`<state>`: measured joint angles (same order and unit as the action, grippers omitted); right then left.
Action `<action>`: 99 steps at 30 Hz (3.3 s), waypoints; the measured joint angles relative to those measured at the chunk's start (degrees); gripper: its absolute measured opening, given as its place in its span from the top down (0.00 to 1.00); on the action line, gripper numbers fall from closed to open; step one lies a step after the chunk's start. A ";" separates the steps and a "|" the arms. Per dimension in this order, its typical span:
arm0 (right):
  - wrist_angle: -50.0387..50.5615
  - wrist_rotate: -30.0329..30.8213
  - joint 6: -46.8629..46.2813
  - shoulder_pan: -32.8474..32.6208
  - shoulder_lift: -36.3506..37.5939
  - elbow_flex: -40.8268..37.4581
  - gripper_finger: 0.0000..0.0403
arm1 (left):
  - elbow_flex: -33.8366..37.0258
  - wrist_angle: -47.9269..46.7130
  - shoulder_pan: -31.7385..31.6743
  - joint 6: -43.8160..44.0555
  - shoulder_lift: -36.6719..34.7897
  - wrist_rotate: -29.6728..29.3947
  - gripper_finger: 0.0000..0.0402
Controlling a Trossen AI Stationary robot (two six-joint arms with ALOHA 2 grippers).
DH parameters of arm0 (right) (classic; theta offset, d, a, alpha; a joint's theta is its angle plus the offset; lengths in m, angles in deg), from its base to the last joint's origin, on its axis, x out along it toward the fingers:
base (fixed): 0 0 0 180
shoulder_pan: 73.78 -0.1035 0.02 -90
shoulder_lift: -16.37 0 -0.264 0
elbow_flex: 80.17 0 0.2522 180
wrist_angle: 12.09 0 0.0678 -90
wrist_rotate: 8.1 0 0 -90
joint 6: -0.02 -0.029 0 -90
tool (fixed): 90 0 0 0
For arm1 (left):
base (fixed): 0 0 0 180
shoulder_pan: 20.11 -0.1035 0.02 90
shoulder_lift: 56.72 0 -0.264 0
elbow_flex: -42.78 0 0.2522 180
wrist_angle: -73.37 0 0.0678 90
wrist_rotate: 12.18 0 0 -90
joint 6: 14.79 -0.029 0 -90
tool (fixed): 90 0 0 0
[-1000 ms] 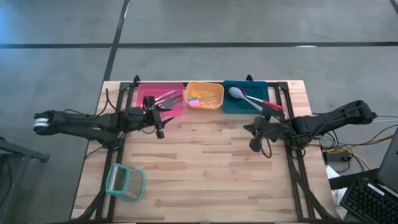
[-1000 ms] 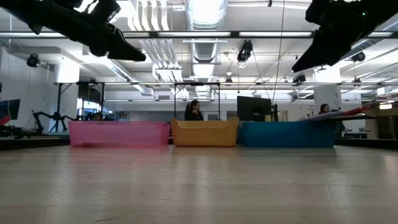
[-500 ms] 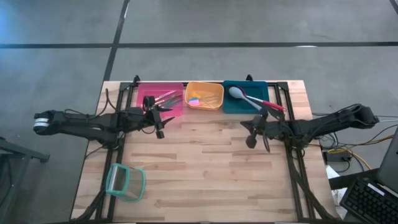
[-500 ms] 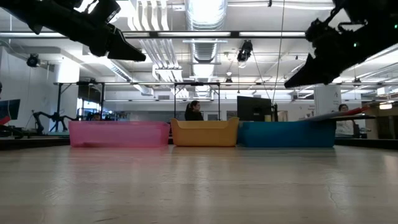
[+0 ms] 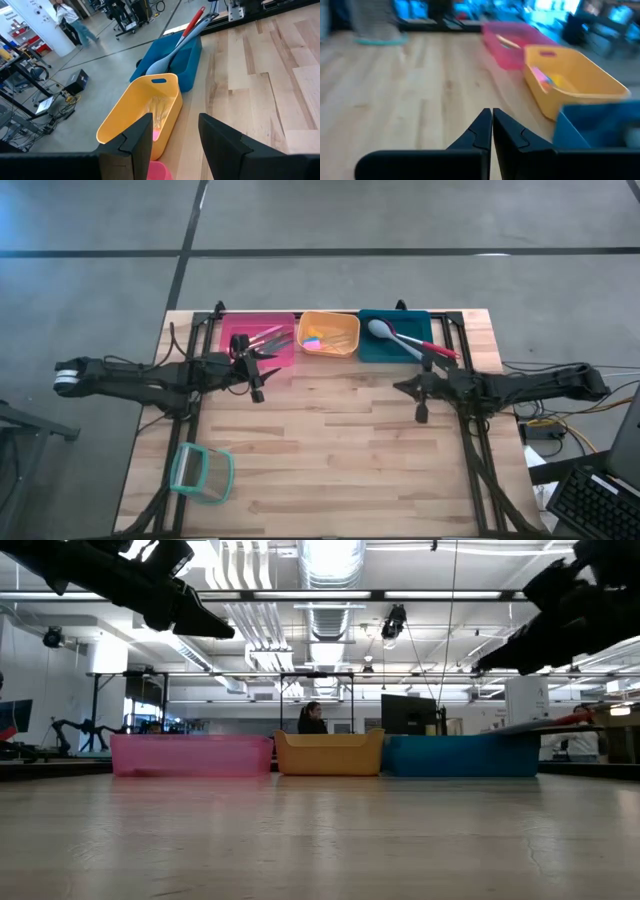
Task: Pick & Place Kitchen Items
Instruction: Return to Home Position
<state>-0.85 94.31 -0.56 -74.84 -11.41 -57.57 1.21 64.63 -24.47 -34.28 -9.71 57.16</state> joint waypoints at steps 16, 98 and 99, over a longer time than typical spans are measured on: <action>0.66 -0.42 5.20 -0.02 19.53 -7.07 0.98 | 0.00 0.00 -0.01 0.01 0.00 0.02 0.59; 0.63 -0.39 5.12 -0.04 19.38 -7.03 0.98 | 27.32 -3.72 0.48 20.99 -47.01 25.26 0.59; 0.63 -0.40 5.12 -0.04 19.38 -7.03 0.98 | 27.32 -3.70 0.50 20.99 -47.01 25.28 0.59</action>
<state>-0.21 93.91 4.56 -74.89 7.97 -64.60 28.53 60.93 -23.97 -13.29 -56.73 82.43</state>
